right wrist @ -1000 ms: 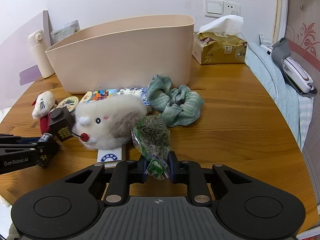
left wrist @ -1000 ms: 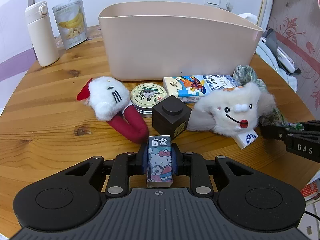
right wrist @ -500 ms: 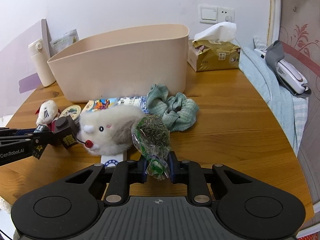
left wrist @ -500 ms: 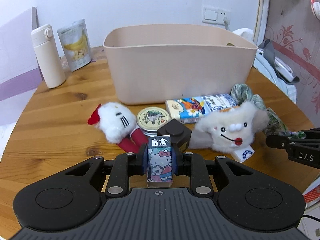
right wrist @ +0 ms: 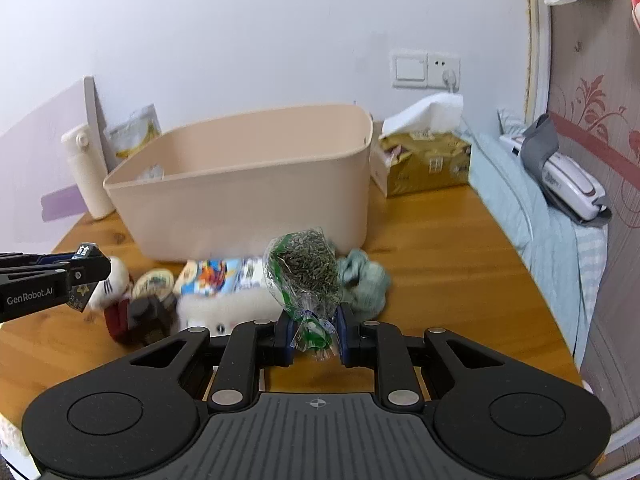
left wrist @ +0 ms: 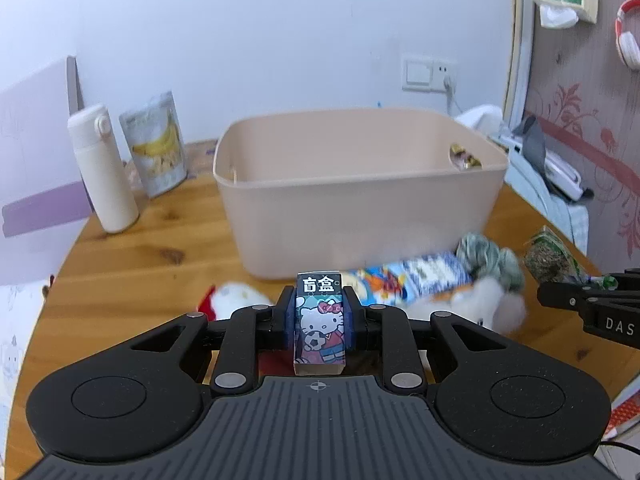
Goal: Organize objects
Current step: 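Lift both held items over the beige bin with both tools, then open both tools to drop the snack bag and carton into the bin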
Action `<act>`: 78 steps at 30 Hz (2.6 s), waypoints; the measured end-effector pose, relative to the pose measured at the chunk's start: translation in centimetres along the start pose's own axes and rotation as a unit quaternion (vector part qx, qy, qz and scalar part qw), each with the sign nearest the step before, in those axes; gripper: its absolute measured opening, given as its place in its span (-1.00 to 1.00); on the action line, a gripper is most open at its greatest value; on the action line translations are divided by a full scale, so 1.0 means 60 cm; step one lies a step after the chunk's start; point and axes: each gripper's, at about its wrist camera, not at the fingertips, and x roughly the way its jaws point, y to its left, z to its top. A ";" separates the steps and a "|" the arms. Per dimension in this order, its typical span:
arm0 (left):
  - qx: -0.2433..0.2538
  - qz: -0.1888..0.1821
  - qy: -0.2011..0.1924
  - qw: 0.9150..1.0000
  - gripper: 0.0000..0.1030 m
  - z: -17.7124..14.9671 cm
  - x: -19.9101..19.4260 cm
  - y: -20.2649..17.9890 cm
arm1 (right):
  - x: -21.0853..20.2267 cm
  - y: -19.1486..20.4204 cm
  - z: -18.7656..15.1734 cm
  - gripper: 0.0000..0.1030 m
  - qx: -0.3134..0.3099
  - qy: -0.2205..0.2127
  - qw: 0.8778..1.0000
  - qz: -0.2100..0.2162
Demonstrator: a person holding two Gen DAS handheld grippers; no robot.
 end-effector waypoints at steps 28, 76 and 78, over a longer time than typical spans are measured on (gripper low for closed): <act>-0.001 0.047 -0.044 0.998 -0.54 0.158 0.089 0.049 | 0.054 -0.027 0.148 -0.61 -0.005 -0.047 0.998 -0.037; -0.003 0.001 0.050 0.999 0.38 0.225 0.267 0.037 | 0.180 0.043 0.219 0.40 -0.080 0.002 0.996 -0.035; -0.006 -0.002 0.043 0.999 0.40 0.225 0.253 0.040 | 0.166 0.039 0.219 0.52 -0.074 -0.007 0.997 -0.036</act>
